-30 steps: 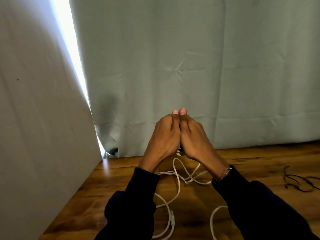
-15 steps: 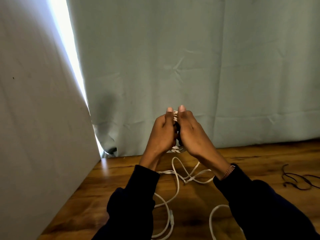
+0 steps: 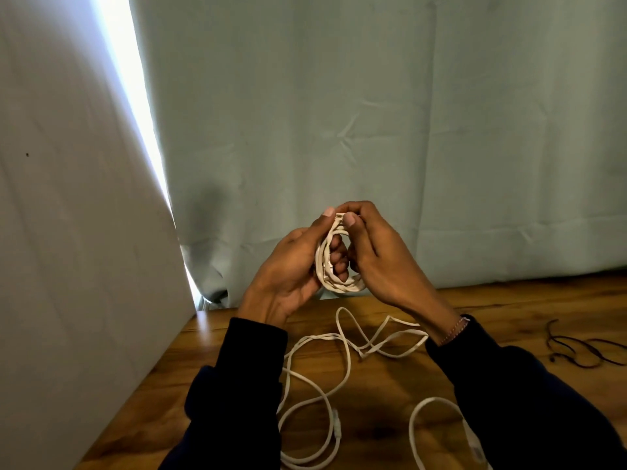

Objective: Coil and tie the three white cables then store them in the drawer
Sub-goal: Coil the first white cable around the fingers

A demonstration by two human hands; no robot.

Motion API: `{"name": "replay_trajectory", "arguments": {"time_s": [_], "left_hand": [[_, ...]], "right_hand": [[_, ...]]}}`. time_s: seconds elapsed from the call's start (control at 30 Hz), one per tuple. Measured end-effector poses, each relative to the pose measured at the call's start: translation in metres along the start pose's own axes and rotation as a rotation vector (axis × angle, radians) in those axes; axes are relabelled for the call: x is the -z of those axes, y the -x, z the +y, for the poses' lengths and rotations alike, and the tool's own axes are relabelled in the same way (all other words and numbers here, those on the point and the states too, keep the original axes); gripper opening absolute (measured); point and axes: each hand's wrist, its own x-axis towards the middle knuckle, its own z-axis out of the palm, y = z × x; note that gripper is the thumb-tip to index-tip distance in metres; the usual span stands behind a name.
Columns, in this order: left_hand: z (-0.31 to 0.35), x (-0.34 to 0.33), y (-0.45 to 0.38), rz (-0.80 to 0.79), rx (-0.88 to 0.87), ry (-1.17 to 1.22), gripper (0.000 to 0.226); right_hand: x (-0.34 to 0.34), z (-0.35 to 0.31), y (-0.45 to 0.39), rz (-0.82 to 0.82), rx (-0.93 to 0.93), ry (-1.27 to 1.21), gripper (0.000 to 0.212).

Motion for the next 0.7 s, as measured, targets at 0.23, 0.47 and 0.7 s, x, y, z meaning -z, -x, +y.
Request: {"name": "replay_trajectory", "arguments": {"time_s": [0.23, 0.47, 0.7], "left_hand": [[0.002, 0.001, 0.003, -0.052, -0.094, 0.124, 0.038], [-0.008, -0.003, -0.004, -0.102, -0.118, 0.212, 0.034], [-0.012, 0.000, -0.007, -0.037, -0.116, 0.137, 0.036]], "right_hand": [[0.012, 0.000, -0.002, -0.165, 0.072, -0.010, 0.031], [0.005, 0.002, -0.001, 0.075, 0.095, 0.147, 0.025], [0.010, -0.002, 0.002, -0.087, 0.011, 0.132, 0.032]]}}
